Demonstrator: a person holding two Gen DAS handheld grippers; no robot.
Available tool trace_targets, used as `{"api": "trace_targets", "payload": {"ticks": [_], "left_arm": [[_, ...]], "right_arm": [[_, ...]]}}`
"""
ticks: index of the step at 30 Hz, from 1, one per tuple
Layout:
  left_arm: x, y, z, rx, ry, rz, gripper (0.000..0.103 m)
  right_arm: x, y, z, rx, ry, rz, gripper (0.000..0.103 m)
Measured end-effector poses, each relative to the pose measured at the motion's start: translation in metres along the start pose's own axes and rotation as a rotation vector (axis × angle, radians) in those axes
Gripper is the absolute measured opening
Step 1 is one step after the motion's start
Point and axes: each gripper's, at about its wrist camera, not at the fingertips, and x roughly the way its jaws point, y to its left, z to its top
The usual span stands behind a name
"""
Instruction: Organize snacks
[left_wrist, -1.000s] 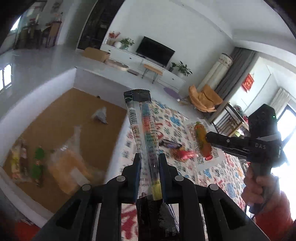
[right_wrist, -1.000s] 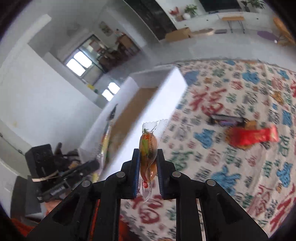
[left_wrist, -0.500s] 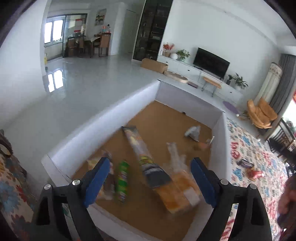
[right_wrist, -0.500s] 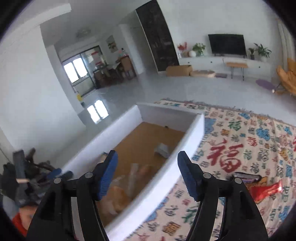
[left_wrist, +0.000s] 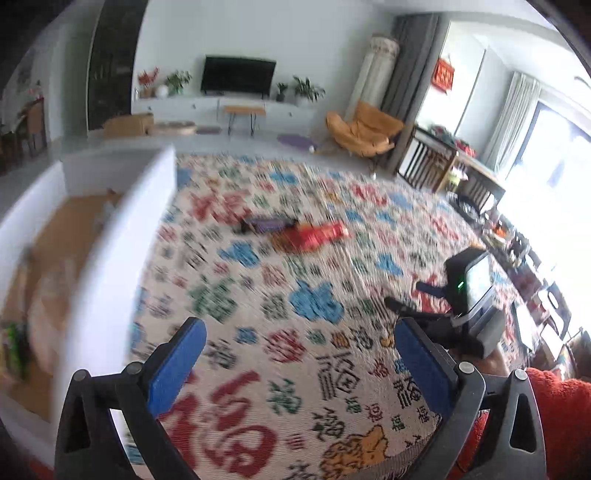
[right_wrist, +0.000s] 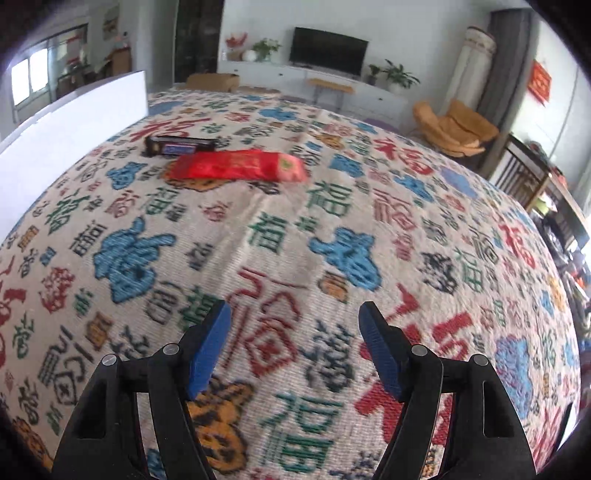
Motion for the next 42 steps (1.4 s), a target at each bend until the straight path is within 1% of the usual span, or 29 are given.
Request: {"api": "trace_targets", "payload": {"ticks": [1, 2, 4, 6, 7, 8, 10, 12, 14, 16, 19, 22, 39, 42], "left_arm": [[0.013, -0.006, -0.009, 0.0, 0.026, 0.012, 0.101], [0.029, -0.01, -0.016, 0.004, 0.059, 0.033, 0.101], [0.053, -0.013, -0.03, 0.011, 0.114, 0.067, 0.101], [0.072, -0.006, -0.038, 0.022, 0.148, 0.105, 0.101], [0.078, -0.004, -0.042, 0.028, 0.152, 0.122, 0.101], [0.085, 0.001, -0.042, 0.036, 0.154, 0.149, 0.101], [0.098, 0.009, -0.042, 0.045, 0.15, 0.178, 0.101], [0.111, 0.018, -0.037, 0.043, 0.148, 0.194, 0.101], [0.121, 0.026, -0.034, 0.025, 0.146, 0.203, 0.101], [0.129, 0.032, -0.03, 0.006, 0.123, 0.223, 0.101], [0.136, 0.033, -0.026, 0.001, 0.121, 0.244, 0.103], [0.141, 0.027, -0.027, 0.051, 0.132, 0.28, 0.103], [0.141, 0.03, -0.027, 0.045, 0.133, 0.273, 0.103], [0.141, 0.029, -0.027, 0.056, 0.152, 0.268, 0.103]], "right_arm": [[0.002, -0.01, -0.006, 0.032, 0.001, 0.005, 0.075], [0.003, -0.015, -0.011, 0.071, 0.021, 0.023, 0.075], [0.005, -0.032, -0.012, 0.153, 0.029, 0.075, 0.075], [0.006, -0.045, -0.013, 0.221, 0.027, 0.108, 0.075], [0.006, -0.048, -0.013, 0.238, 0.023, 0.121, 0.075], [0.005, -0.049, -0.013, 0.24, 0.021, 0.124, 0.075], [0.005, -0.047, -0.011, 0.227, 0.027, 0.112, 0.076], [0.007, -0.04, -0.01, 0.197, 0.039, 0.092, 0.08], [0.01, -0.033, -0.007, 0.163, 0.051, 0.058, 0.081], [0.011, -0.033, -0.008, 0.166, 0.052, 0.056, 0.082], [0.014, -0.039, -0.009, 0.183, 0.049, 0.068, 0.083], [0.014, -0.038, -0.009, 0.177, 0.05, 0.062, 0.083], [0.013, -0.039, -0.01, 0.191, 0.045, 0.079, 0.083], [0.013, -0.039, -0.01, 0.195, 0.043, 0.084, 0.083]]}}
